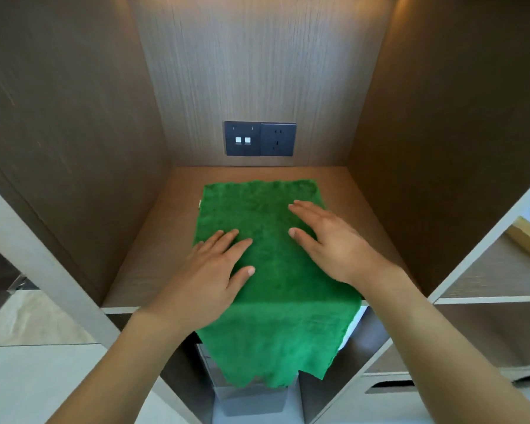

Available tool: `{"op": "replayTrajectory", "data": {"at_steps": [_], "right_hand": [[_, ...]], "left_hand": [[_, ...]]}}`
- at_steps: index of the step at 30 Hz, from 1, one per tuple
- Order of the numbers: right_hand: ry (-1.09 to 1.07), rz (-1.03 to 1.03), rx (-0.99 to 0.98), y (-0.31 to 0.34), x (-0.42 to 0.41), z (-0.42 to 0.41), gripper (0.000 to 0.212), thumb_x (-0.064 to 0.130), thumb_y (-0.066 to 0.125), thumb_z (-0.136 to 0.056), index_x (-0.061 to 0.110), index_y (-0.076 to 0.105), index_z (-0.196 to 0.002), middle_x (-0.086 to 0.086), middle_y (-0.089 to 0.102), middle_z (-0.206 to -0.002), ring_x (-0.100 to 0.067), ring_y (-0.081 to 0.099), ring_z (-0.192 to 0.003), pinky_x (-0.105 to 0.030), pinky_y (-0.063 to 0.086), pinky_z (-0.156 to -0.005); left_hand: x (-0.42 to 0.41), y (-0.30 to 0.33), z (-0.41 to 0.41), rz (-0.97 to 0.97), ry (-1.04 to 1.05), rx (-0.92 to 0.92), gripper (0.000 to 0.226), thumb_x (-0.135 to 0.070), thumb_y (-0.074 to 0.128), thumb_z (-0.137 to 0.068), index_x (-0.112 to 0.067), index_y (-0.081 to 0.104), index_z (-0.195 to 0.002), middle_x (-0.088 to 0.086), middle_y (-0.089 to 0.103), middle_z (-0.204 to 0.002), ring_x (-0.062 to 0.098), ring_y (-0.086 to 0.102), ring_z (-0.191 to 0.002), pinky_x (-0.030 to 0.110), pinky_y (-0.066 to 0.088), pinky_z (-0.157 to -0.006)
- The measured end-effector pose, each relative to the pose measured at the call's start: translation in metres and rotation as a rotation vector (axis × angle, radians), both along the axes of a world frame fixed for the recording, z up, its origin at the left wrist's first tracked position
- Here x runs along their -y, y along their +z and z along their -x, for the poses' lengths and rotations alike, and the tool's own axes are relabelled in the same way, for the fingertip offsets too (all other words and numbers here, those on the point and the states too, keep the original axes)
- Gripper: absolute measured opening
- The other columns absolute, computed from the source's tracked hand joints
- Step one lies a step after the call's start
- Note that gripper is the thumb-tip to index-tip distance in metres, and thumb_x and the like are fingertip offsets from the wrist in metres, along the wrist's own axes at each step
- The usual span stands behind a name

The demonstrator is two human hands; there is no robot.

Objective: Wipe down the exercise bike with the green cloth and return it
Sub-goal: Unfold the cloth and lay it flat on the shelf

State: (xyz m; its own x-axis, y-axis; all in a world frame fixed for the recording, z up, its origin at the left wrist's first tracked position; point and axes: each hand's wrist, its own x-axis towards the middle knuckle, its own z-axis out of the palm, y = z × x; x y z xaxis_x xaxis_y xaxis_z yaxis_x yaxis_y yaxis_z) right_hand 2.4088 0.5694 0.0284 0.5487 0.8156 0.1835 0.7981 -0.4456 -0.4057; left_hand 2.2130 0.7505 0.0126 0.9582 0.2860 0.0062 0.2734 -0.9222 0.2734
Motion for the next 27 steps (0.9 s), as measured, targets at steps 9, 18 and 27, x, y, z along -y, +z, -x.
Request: {"op": "replayTrajectory", "data": {"at_steps": [9,18,27], "right_hand": [[0.037,0.171,-0.013,-0.018,0.008,0.007,0.056,0.040,0.042,-0.113,0.026,0.031,-0.166,0.003,0.019,-0.175,-0.020,0.013,-0.163,-0.036,0.011,-0.131],[0.011,-0.014,0.048,-0.005,0.003,0.003,0.045,0.028,0.057,-0.108,0.016,0.056,-0.152,-0.002,0.045,-0.164,-0.022,0.041,-0.152,-0.032,0.030,-0.126],[0.222,0.011,0.142,-0.036,0.054,0.068,0.066,0.065,0.050,-0.102,0.026,0.052,-0.156,0.013,0.039,-0.167,-0.006,0.030,-0.157,-0.031,0.023,-0.130]], "left_hand": [[-0.012,-0.012,-0.003,0.022,-0.005,0.060,0.063,-0.061,0.026,-0.106,-0.041,0.020,-0.166,-0.013,0.010,-0.176,0.011,0.002,-0.163,0.034,0.004,-0.129],[-0.022,-0.002,-0.025,0.028,0.009,0.067,0.059,-0.054,0.035,-0.109,-0.036,0.028,-0.165,-0.007,0.017,-0.175,0.016,0.009,-0.163,0.039,0.010,-0.131],[0.016,-0.012,0.034,0.085,-0.117,0.323,0.041,-0.049,0.059,-0.098,-0.026,0.077,-0.127,-0.009,0.066,-0.142,0.014,0.057,-0.137,0.031,0.040,-0.117]]}}
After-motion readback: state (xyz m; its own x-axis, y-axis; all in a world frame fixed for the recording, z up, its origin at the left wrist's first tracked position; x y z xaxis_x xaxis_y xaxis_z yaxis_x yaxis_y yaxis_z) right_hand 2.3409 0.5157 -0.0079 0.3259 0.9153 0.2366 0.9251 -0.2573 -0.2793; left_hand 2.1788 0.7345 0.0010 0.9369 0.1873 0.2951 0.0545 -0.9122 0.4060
